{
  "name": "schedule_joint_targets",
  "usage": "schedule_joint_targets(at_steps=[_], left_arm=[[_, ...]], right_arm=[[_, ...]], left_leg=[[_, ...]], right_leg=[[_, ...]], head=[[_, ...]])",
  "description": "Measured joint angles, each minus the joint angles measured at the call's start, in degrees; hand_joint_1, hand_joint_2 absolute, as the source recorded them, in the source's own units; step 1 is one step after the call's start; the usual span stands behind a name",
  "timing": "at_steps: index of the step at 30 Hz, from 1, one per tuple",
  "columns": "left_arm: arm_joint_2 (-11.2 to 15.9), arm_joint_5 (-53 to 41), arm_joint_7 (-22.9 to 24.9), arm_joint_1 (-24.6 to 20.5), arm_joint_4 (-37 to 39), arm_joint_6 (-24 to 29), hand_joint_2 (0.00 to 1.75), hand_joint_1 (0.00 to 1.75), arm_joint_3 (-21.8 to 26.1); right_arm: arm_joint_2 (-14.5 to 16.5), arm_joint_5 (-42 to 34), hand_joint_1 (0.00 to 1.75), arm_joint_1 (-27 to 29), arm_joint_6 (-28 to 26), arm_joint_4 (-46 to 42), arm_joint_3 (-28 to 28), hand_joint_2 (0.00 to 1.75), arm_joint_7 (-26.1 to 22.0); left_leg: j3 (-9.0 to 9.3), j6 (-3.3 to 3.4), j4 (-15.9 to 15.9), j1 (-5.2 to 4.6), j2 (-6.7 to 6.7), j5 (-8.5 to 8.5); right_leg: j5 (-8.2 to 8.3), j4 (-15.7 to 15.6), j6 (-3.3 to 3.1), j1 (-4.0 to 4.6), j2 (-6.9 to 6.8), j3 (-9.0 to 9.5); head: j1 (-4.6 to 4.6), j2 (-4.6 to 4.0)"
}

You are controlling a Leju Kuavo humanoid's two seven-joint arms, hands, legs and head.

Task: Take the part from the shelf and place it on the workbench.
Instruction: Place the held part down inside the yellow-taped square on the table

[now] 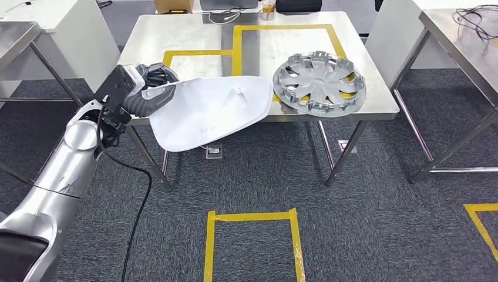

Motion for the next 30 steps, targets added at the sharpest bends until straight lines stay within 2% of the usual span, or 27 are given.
schedule_joint_targets(at_steps=[2, 3, 5, 7, 8, 9, 10, 11, 12, 13, 14, 15, 16, 18, 20, 21, 22, 23, 24, 25, 26, 28, 29, 30], left_arm=[[0.0, -0.1, 0.0, -0.1, -0.2, 0.1, 1.75, 1.75, 0.0], [0.0, 0.0, -0.1, -0.2, -0.3, 0.1, 1.75, 1.75, 0.0], [-0.2, 0.0, -0.2, -0.3, -0.3, 0.1, 1.75, 1.75, 0.0], [-0.4, 0.0, -0.2, -0.1, -0.3, 0.0, 1.75, 1.75, -0.1], [-0.5, 0.0, -0.2, 0.1, -0.3, 0.0, 1.75, 1.75, -0.1], [-0.5, 0.0, -0.2, 0.3, -0.3, -0.1, 1.75, 1.75, -0.2], [-0.6, 0.0, -0.2, 0.4, -0.3, -0.1, 1.75, 1.75, -0.2], [-0.6, 0.0, -0.2, 0.5, -0.3, -0.1, 1.75, 1.75, -0.2], [-0.6, 0.1, -0.2, 0.6, -0.2, -0.2, 1.75, 1.75, -0.3], [-0.7, 0.1, -0.2, 0.7, 0.0, -0.2, 1.75, 1.75, -0.4], [-0.7, 0.2, -0.2, 0.7, 0.1, -0.3, 1.75, 1.75, -0.4], [-0.7, 0.3, -0.2, 0.7, 0.2, -0.4, 1.75, 1.75, -0.5], [-0.7, 0.4, -0.3, 0.5, 0.2, -0.4, 1.75, 1.75, -0.6], [-0.7, 0.5, -0.4, 0.2, 0.1, -0.4, 1.75, 1.75, -0.5], [-0.6, 0.5, -0.4, 0.1, 0.1, -0.4, 1.75, 1.75, -0.5], [-0.6, 0.6, -0.4, 0.1, 0.1, -0.4, 1.75, 1.75, -0.5], [-0.6, 0.6, -0.4, 0.3, 0.1, -0.4, 1.75, 1.75, -0.6], [-0.6, 0.6, -0.4, 0.4, 0.1, -0.4, 1.75, 1.75, -0.6], [-0.6, 0.6, -0.4, 0.5, 0.1, -0.4, 1.75, 1.75, -0.7], [-0.6, 0.6, -0.4, 0.5, 0.1, -0.4, 1.75, 1.75, -0.7], [-0.6, 0.6, -0.4, 0.5, 0.1, -0.4, 1.75, 1.75, -0.7], [-0.5, 0.6, -0.4, 0.5, 0.2, -0.4, 1.75, 1.75, -0.7], [-0.5, 0.6, -0.4, 0.5, 0.3, -0.4, 1.75, 1.75, -0.8], [-0.4, 0.6, -0.4, 0.4, 0.3, -0.4, 1.75, 1.75, -0.8]], right_arm=[[0.0, -0.1, 0.00, -0.1, -0.2, 0.1, 0.0, 0.00, 0.1], [0.0, -0.2, 0.00, -0.2, -0.4, 0.1, 0.0, 0.00, 0.1], [0.0, -0.4, 0.00, -0.3, -0.7, 0.1, 0.0, 0.00, 0.4], [0.0, -0.4, 0.00, -0.2, -0.9, 0.1, 0.0, 0.00, 0.5], [0.0, -0.5, 0.00, -0.1, -0.9, 0.1, 0.0, 0.00, 0.5], [0.0, -0.5, 0.00, 0.0, -0.9, 0.1, 0.0, 0.00, 0.5], [0.0, -0.5, 0.00, 0.0, -1.0, 0.1, 0.0, 0.00, 0.6], [0.0, -0.5, 0.00, 0.0, -1.0, 0.2, 0.0, 0.00, 0.5], [0.0, -0.5, 0.00, 0.1, -1.0, 0.2, 0.0, 0.00, 0.5], [-0.1, -0.4, 0.00, 0.2, -1.0, 0.2, 0.0, 0.00, 0.5], [-0.1, -0.4, 0.00, 0.3, -1.0, 0.2, 0.0, 0.00, 0.5], [-0.2, -0.3, 0.00, 0.4, -1.0, 0.3, 0.0, 0.00, 0.5], [-0.2, -0.3, 0.00, 0.3, -1.1, 0.3, 0.0, 0.00, 0.5], [-0.2, -0.3, 0.00, 0.1, -1.1, 0.5, 0.0, 0.00, 0.5], [-0.2, -0.3, 0.00, 0.0, -1.1, 0.6, 0.0, 0.00, 0.4], [-0.3, -0.3, 0.00, 0.0, -1.1, 0.6, 0.0, 0.00, 0.4], [-0.3, -0.3, 0.00, 0.0, -1.1, 0.6, 0.0, 0.00, 0.4], [-0.3, -0.2, 0.00, 0.1, -1.1, 0.6, 0.0, 0.00, 0.4], [-0.2, -0.2, 0.00, 0.2, -1.1, 0.6, 0.0, 0.00, 0.4], [-0.2, -0.2, 0.00, 0.2, -1.2, 0.7, 0.0, 0.00, 0.4], [-0.2, -0.2, 0.00, 0.3, -1.2, 0.7, 0.0, 0.00, 0.4], [-0.2, -0.1, 0.00, 0.3, -1.3, 0.8, 0.0, 0.00, 0.3], [-0.1, -0.1, 0.00, 0.3, -1.3, 0.8, 0.0, 0.00, 0.3], [-0.1, -0.1, 0.00, 0.2, -1.3, 0.9, 0.0, 0.00, 0.3]], left_leg=[[1.38, 1.17, -0.2, -0.17, -0.71, -0.65], [2.03, 1.77, -0.4, -0.25, -1.05, -1.05], [3.18, 2.72, -0.5, -0.51, -1.71, -2.06], [4.19, 3.18, -0.5, -0.98, -2.48, -3.33], [4.93, 3.26, -0.5, -1.19, -2.85, -4.06], [5.85, 3.29, -0.5, -1.37, -3.14, -4.87], [6.89, 3.27, -0.5, -1.51, -3.34, -5.73], [7.99, 3.22, -0.5, -1.64, -3.46, -6.62], [9.02, 3.13, -0.4, -1.77, -3.54, -7.51], [9.87, 2.95, -0.4, -1.90, -3.64, -8.47], [10.58, 2.69, -0.4, -1.98, -3.73, -9.39], [11.09, 2.40, -0.1, -2.02, -3.80, -9.96], [11.36, 2.13, 0.5, -2.04, -3.84, -10.27], [10.21, 1.57, 3.8, -1.92, -3.62, -9.66], [5.89, 0.73, 10.7, -1.42, -3.34, -9.66], [3.18, 0.20, 14.3, -1.02, -3.23, -10.89], [0.68, -0.28, 17.0, -0.58, -3.14, -12.85], [-1.16, -0.68, 18.1, -0.20, -3.01, -14.84], [-2.23, -0.99, 17.7, 0.10, -2.86, -15.91], [-2.49, -1.17, 15.6, 0.33, -2.70, -15.34], [-2.14, -1.20, 12.2, 0.50, -2.55, -12.96], [-1.03, -0.91, 4.2, 0.52, -2.38, -4.68], [-0.65, -0.58, 1.7, 0.39, -2.40, -1.59], [-0.46, -0.12, 0.4, 0.21, -2.44, 0.12]], right_leg=[[0.48, 1.4, 0.89, -0.13, -0.30, 0.10], [0.86, 3.8, 1.10, -0.25, -0.32, -1.12], [0.12, 10.9, 0.75, -0.34, -0.17, -5.94], [-3.33, 16.6, -0.17, -0.14, 0.02, -11.32], [-5.21, 17.3, -0.53, 0.02, 0.08, -13.15], [-6.28, 16.3, -0.65, 0.18, 0.11, -14.21], [-5.99, 13.8, -0.48, 0.35, 0.13, -14.58], [-3.87, 10.3, -0.09, 0.53, 0.13, -14.47], [-0.01, 6.3, 0.41, 0.75, 0.14, -14.22], [3.91, 3.3, 0.50, 0.95, 0.15, -13.75], [7.18, 1.2, 0.29, 1.19, 0.21, -13.22], [9.03, 0.3, -0.25, 1.37, 0.27, -12.68], [9.20, 0.2, -1.02, 1.35, 0.33, -11.91], [8.54, -0.1, -2.08, 1.03, 0.48, -10.43], [7.48, -0.2, -2.56, 0.70, 0.65, -8.87], [6.79, -0.2, -2.62, 0.62, 0.77, -8.16], [6.08, -0.2, -2.52, 0.51, 0.90, -7.43], [5.34, -0.2, -2.38, 0.41, 1.04, -6.64], [4.60, -0.2, -2.21, 0.29, 1.17, -5.75], [3.82, -0.2, -2.00, 0.16, 1.29, -4.76], [3.00, -0.2, -1.76, 0.06, 1.39, -3.71], [1.37, -0.2, -1.15, 0.03, 1.65, -2.00], [0.63, -0.3, -0.75, 0.09, 1.75, -1.52], [0.18, -0.2, -0.29, 0.17, 1.81, -1.06]], head=[[0.05, 0.00], [0.05, 0.00], [0.14, 0.00], [0.16, 0.00], [0.15, 0.00], [0.16, 0.00], [0.15, 0.00], [0.17, 0.00], [0.18, 0.00], [0.15, 0.00], [0.11, 0.00], [0.09, 0.00], [0.06, 0.00], [0.01, 0.00], [-0.08, 0.00], [-0.12, 0.00], [-0.10, 0.00], [-0.12, 0.00], [-0.12, 0.00], [-0.12, 0.00], [-0.13, 0.00], [-0.15, 0.00], [-0.14, 0.00], [-0.16, 0.00]])
